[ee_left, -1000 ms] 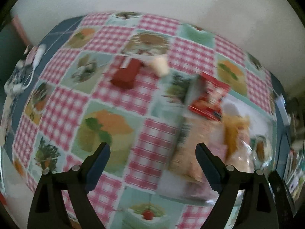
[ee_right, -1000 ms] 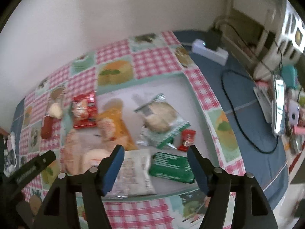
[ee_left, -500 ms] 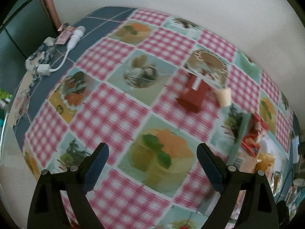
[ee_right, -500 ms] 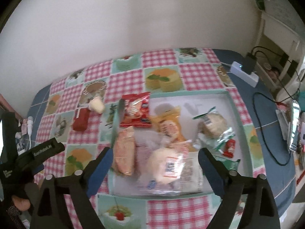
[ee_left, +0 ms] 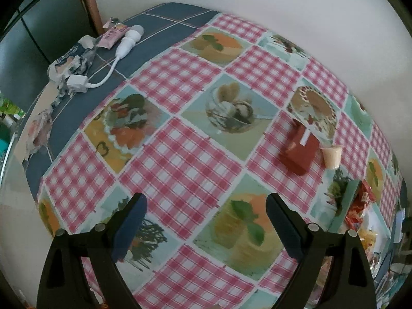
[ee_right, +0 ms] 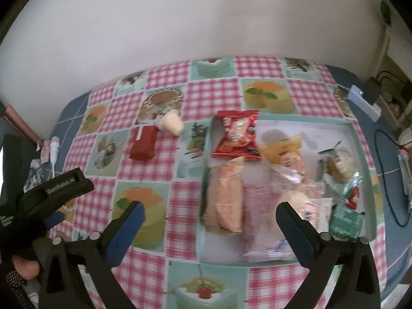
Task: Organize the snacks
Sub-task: 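Move left tool to the red box while right tool moves to the cream cup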
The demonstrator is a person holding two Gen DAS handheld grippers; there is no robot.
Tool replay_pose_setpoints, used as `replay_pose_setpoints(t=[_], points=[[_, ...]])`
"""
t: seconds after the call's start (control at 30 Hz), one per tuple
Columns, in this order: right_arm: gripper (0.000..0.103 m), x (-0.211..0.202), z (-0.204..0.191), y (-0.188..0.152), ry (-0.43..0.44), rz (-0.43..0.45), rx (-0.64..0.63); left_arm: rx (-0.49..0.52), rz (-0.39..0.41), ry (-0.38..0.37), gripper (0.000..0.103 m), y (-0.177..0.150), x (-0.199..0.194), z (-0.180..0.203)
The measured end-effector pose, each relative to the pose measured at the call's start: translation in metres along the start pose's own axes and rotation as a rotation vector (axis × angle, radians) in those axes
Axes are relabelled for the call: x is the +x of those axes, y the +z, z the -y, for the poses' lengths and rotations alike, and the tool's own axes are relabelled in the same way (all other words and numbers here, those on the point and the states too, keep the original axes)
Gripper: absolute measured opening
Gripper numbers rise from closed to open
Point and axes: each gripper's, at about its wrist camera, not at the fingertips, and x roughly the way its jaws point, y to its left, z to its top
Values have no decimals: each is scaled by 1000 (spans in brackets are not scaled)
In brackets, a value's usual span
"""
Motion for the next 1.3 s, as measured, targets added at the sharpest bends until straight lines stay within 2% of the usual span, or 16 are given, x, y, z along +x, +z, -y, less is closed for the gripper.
replay_pose_setpoints(t=[0.17, 0.3, 0.4, 0.73, 1.0, 1.13, 1.3], points=[[103, 13, -13, 1, 19, -28, 1, -14, -1, 8, 94, 6, 3, -9], [103, 22, -16, 5, 69, -44, 37, -21, -8, 8, 94, 11, 7, -12], [103, 25, -20, 9, 61, -37, 33, -23, -10, 12, 94, 16, 11, -11], [103, 35, -20, 37, 86, 7, 73, 21, 13, -69, 94, 43, 14, 11], [102, 50, -23, 59, 97, 46, 88, 51, 0, -150, 94, 57, 36, 38], [97, 66, -24, 69, 103, 62, 92, 105, 16, -156, 94, 60, 46, 58], [92, 90, -20, 74, 107, 45, 96, 125, 9, -178, 94, 65, 62, 68]])
